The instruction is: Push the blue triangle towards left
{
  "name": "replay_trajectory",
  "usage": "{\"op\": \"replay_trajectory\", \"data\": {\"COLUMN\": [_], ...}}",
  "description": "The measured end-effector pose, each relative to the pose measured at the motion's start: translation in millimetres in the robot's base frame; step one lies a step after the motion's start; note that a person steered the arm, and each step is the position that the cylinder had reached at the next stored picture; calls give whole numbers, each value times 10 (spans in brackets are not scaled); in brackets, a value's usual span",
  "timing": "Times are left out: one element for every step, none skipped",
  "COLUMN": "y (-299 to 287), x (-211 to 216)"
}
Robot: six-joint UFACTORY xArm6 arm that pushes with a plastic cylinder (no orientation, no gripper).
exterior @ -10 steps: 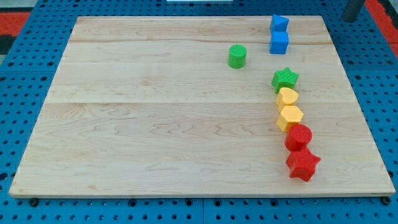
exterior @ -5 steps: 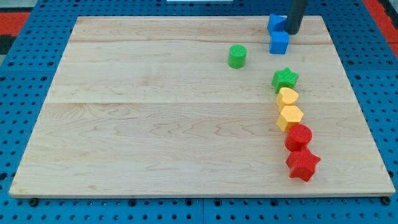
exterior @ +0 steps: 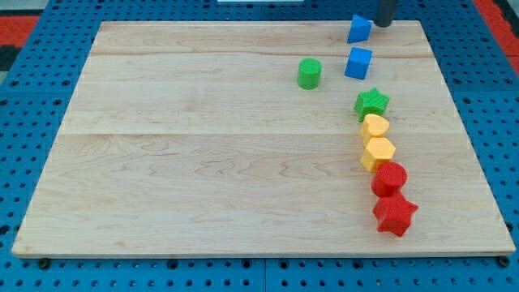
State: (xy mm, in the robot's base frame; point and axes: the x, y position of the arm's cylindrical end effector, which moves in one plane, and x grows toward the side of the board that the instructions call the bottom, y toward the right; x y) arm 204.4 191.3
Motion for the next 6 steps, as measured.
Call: {"op": "replay_trajectory", "data": {"y": [-671,-1035,-1055,-1530,-1670,-1210], "x": [435,488,298,494,697,253]}}
